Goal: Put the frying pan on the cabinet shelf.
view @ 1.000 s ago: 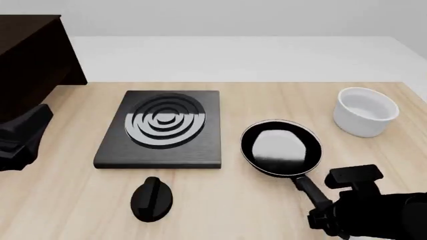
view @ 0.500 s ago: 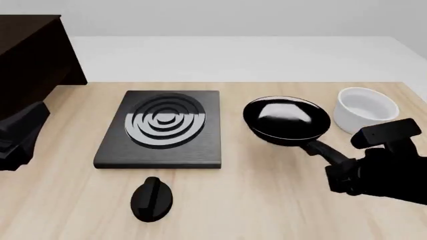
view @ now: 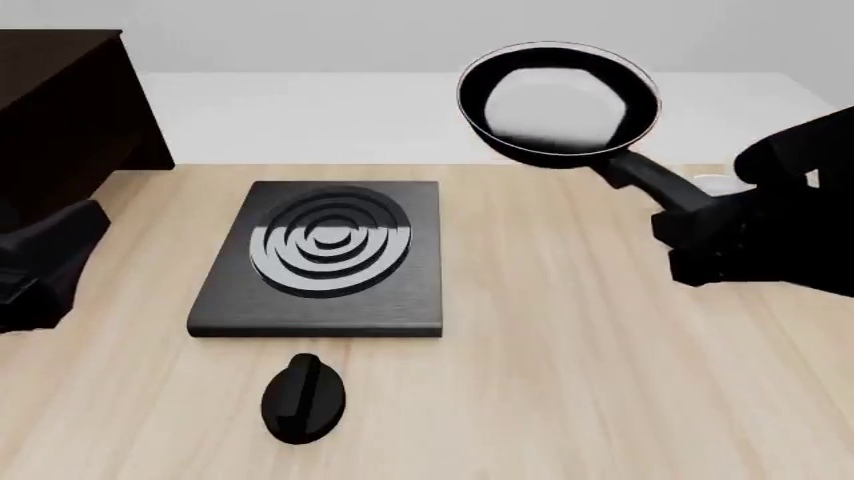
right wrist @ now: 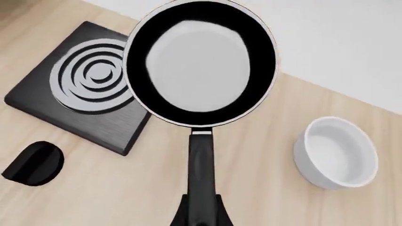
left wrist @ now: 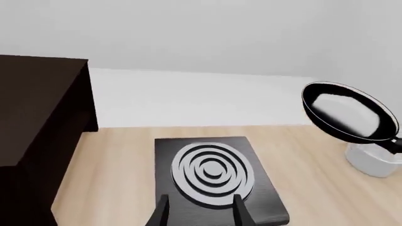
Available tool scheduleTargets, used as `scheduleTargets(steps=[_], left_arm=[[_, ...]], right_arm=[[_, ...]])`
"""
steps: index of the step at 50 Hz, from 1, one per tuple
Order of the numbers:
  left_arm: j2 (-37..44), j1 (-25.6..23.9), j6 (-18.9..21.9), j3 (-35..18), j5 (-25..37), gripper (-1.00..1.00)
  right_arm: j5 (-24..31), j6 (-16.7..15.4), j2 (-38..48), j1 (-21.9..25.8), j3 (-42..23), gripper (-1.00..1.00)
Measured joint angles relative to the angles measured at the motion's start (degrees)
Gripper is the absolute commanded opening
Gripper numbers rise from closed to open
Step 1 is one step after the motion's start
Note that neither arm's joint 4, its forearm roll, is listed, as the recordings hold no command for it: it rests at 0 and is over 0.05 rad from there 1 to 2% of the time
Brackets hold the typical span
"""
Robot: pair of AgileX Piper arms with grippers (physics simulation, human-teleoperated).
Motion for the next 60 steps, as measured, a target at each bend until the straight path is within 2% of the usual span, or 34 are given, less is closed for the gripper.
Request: scheduleTargets(steps=[11,18,24,30,34,45,60], left_arm=[[3.81,2.00,-11.98,-4.81,2.10,1.00],[6.72,1.53,-19.18,-7.51,2.27,1.00],[7.68,1.59,-26.51,-7.64,0.34,1.00],[7.89,-0.64,-32.09,-7.17,-1.23,1.00],[8.73,-3.03,-34.25,-7.43,-0.56,1.00],[6.79,-8.29,-38.97,-9.97,3.61,1.00],[5.28,-11.86,-44.56,-9.52,4.76,1.00]], right_arm=[[-3.72,-2.85,4.87,4.50,-6.68,-1.00],[-5.13,-4.02,8.58,7.70,-11.58,-1.00],[-5.85,-4.73,12.43,10.53,-16.26,-1.00],[-6.23,-5.78,16.93,14.14,-21.28,-1.00],[-6.58,-6.39,19.85,16.54,-24.26,-1.00],[-7.64,-5.02,27.13,22.63,-31.22,-1.00],[-8.88,-3.00,34.70,30.05,-37.01,-1.00]])
